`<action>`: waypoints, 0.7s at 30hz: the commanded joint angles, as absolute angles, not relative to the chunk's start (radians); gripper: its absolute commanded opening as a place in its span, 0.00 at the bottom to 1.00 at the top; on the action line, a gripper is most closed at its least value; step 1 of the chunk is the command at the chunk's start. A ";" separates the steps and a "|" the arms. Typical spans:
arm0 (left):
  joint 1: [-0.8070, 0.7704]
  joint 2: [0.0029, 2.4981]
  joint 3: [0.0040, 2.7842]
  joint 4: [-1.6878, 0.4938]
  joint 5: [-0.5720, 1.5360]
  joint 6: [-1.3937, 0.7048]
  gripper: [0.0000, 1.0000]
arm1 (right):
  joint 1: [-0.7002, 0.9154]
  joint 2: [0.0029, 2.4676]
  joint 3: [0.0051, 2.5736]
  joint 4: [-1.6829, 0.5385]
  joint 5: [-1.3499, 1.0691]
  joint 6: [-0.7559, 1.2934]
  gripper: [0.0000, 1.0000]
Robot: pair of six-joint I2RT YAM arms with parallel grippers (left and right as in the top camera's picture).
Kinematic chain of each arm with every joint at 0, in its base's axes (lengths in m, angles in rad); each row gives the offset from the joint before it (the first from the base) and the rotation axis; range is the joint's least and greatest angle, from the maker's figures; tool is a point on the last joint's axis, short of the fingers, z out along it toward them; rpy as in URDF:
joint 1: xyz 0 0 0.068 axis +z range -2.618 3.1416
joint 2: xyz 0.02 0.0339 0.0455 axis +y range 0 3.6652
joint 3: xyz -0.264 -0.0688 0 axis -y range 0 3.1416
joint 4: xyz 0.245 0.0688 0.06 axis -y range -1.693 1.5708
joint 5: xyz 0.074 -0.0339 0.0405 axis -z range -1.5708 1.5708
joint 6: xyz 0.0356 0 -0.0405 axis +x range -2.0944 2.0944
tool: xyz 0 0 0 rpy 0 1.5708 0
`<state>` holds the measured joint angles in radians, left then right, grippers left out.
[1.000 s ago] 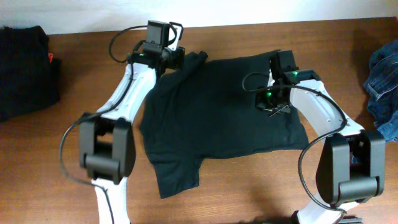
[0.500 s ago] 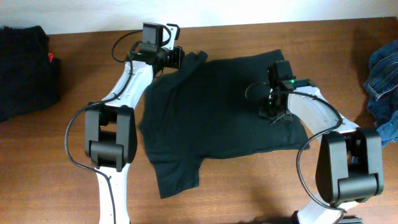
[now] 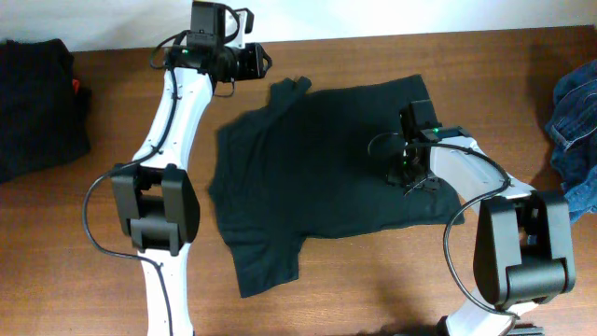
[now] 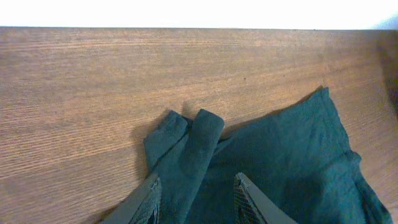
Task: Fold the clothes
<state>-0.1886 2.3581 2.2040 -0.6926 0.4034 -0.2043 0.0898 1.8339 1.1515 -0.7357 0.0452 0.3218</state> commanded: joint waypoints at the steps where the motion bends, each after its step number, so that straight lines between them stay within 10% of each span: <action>1: -0.187 2.433 2.212 -0.680 0.389 -0.216 0.37 | 0.098 1.842 1.143 -0.748 0.060 0.331 0.58; 21: -0.229 2.544 2.211 -0.603 0.335 -0.223 0.39 | 0.098 1.842 1.135 -0.743 0.065 0.331 0.64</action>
<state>-0.2169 2.5252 2.2032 -0.6167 0.3656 -0.2119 0.0898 1.8339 1.1419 -0.7464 0.0452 0.3218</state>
